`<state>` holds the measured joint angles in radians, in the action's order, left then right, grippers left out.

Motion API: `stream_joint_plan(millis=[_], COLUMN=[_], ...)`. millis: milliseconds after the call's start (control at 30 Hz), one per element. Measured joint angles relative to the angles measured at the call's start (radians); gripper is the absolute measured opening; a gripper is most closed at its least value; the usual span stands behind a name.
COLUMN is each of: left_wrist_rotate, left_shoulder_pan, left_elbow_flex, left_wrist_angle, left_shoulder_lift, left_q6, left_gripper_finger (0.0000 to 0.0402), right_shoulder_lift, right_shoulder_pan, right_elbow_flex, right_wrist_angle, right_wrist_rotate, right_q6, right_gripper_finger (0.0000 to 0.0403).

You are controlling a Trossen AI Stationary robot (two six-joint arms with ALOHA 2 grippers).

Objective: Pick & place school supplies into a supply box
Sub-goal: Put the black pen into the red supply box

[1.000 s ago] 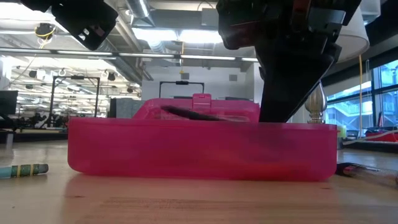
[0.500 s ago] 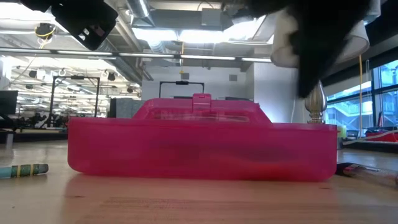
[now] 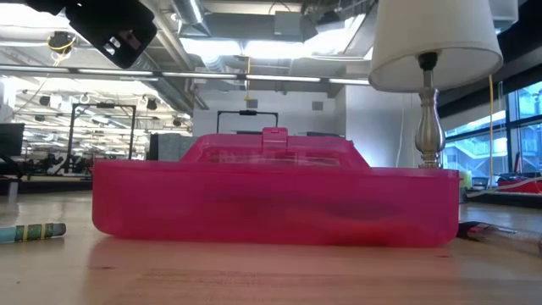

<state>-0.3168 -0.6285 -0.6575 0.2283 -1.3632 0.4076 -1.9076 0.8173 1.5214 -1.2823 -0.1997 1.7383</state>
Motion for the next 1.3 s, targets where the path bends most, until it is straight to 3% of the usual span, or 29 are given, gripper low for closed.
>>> stream_joint_plan(millis=[200,367,800,1300], left_wrist_rotate=[0.001,0.001,0.0,-0.001], left_shoulder_pan=[0.0,0.0,0.0,0.0], left_elbow_flex=[0.0,0.0,0.0,0.0], left_wrist_angle=[0.0,0.0,0.0,0.0], left_shoulder_lift=[0.0,0.0,0.0,0.0], left_q6=[0.0,0.0,-0.002,-0.002], left_gripper_finger=[0.0119,0.0119,0.012,0.0119], right_shoulder_lift=[0.002,0.002,0.002,0.002], right_shoulder_pan=[0.068,0.091,0.091,0.091], right_elbow_flex=[-0.087,-0.173,-0.317,-0.337], right_wrist_angle=[0.002,0.05,0.275,0.299], right_wrist_rotate=[-0.016,-0.016,0.027,0.018], right_q6=[0.322,0.473,0.48,0.486], right_gripper_finger=[0.011,0.011,0.011,0.0111])
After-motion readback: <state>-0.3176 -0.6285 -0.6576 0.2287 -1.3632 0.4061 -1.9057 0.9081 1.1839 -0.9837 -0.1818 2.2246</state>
